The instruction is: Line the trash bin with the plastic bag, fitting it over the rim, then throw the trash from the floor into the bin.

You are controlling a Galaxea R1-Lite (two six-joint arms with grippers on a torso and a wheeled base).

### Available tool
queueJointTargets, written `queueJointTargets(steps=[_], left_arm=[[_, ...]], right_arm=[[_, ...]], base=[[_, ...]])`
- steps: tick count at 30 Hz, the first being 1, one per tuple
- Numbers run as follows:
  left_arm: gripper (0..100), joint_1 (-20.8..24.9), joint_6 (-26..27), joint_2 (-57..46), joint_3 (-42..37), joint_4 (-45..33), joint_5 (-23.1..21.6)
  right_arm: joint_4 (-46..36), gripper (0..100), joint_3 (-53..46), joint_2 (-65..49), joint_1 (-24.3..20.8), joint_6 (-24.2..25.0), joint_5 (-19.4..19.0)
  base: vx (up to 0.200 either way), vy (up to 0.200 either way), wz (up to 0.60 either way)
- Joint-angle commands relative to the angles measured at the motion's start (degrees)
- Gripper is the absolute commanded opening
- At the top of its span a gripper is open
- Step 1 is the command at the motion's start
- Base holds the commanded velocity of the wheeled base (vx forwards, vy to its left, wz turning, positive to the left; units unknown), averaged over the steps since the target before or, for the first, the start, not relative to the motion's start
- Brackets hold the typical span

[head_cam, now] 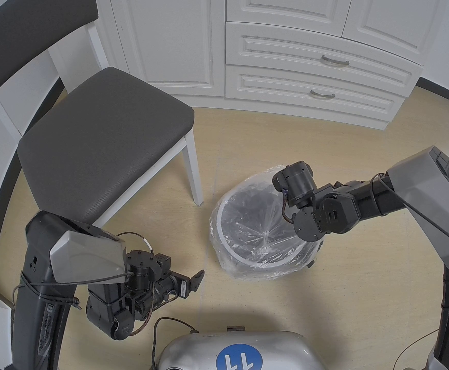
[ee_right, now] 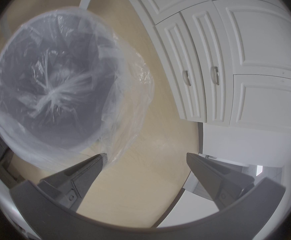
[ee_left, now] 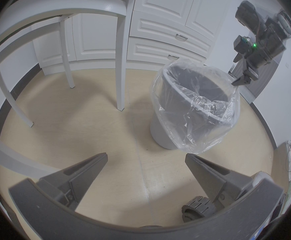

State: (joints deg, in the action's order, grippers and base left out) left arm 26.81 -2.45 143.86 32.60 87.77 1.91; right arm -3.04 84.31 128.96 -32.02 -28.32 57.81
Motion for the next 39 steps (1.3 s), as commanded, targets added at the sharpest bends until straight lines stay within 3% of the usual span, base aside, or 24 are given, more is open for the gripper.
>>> queueJointTargets(steps=[1, 10, 15, 31, 35, 39], left_arm=[[100, 0.0, -0.01, 0.28, -0.08, 0.03, 0.02], [100, 0.0, -0.1, 0.37, -0.25, 0.03, 0.02], [100, 0.09, -0.1, 0.81, -0.25, 0.03, -0.07], [100, -0.18, -0.1, 1.07, 0.1, 0.03, -0.07], [100, 0.0, -0.1, 0.63, -0.17, 0.12, -0.07], [100, -0.7, -0.27, -1.83, 0.1, 0.03, -0.33]], right_arm=[[0.05, 100, -3.36, -0.64, 0.56, 0.11, 0.02], [6.11, 100, -5.3, 4.81, 0.82, 7.4, -0.77], [11.03, 100, -7.23, 6.56, 1.18, 7.49, -1.82], [12.26, 100, -10.22, -1.61, 0.74, 7.58, -4.9], [12.35, 100, -15.58, -7.5, 0.74, 8.37, -7.71], [12.35, 100, -23.67, -14.18, 1.09, 14.7, -14.13]], base=[[0.0, 0.0, 0.0], [0.0, 0.0, 0.0], [0.0, 0.0, 0.0], [0.0, 0.0, 0.0], [0.0, 0.0, 0.0], [0.0, 0.0, 0.0]])
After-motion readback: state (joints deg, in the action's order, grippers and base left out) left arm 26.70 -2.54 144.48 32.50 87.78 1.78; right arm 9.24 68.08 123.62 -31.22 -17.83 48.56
